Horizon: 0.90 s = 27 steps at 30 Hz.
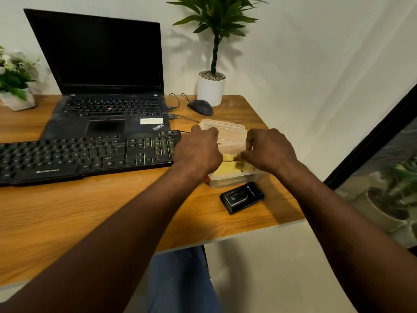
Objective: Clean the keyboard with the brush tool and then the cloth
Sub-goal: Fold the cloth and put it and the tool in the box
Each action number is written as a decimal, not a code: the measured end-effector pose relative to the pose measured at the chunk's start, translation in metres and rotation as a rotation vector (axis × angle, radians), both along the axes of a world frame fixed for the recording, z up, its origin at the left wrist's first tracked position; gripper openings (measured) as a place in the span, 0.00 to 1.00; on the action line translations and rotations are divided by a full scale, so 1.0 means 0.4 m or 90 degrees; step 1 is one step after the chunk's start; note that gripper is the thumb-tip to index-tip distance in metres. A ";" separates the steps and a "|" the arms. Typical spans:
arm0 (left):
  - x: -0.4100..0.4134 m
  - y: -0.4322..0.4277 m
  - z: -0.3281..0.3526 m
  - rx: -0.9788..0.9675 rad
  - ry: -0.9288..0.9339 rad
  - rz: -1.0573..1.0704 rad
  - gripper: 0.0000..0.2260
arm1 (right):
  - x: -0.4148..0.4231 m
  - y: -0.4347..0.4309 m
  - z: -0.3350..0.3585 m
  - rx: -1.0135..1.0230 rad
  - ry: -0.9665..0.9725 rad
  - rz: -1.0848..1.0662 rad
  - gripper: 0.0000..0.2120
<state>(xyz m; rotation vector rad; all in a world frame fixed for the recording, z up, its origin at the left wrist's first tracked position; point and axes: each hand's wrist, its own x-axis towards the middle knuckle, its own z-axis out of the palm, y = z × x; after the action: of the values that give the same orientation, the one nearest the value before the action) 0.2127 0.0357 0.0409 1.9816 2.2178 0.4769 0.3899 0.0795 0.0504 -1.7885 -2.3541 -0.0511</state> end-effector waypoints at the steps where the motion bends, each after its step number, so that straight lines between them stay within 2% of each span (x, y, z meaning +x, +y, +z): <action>1: 0.004 -0.002 0.004 -0.017 -0.003 -0.007 0.17 | -0.001 0.001 0.010 0.006 0.023 0.042 0.09; 3: 0.017 -0.008 0.003 -0.079 0.051 -0.007 0.16 | -0.013 -0.001 0.033 -0.066 0.044 0.149 0.06; 5: 0.027 -0.011 -0.007 -0.126 0.078 0.008 0.19 | -0.031 -0.006 0.042 -0.153 -0.015 0.218 0.08; 7: 0.031 -0.009 -0.018 -0.143 0.057 0.010 0.20 | -0.037 -0.003 0.034 -0.185 -0.099 0.218 0.06; 12: 0.019 0.015 -0.009 -0.188 0.023 -0.041 0.18 | -0.041 -0.004 0.028 -0.153 -0.263 0.143 0.09; 17: 0.025 0.041 0.014 -0.233 0.106 -0.076 0.21 | -0.063 -0.010 0.030 -0.123 -0.371 0.097 0.13; 20: 0.021 0.052 0.014 -0.228 0.126 -0.066 0.21 | -0.070 -0.008 0.033 -0.107 -0.408 0.074 0.15; 24: 0.010 0.050 -0.002 -0.208 0.110 -0.069 0.16 | -0.057 -0.003 0.031 -0.090 -0.429 0.060 0.17; 27: 0.010 0.045 -0.004 -0.190 0.105 -0.064 0.13 | -0.046 0.008 0.027 -0.088 -0.410 0.088 0.15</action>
<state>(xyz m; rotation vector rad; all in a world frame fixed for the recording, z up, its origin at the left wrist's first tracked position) 0.2168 0.0537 0.0394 2.0180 2.1155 -0.0320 0.3713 0.0828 0.0614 -1.8704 -2.9712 -0.5322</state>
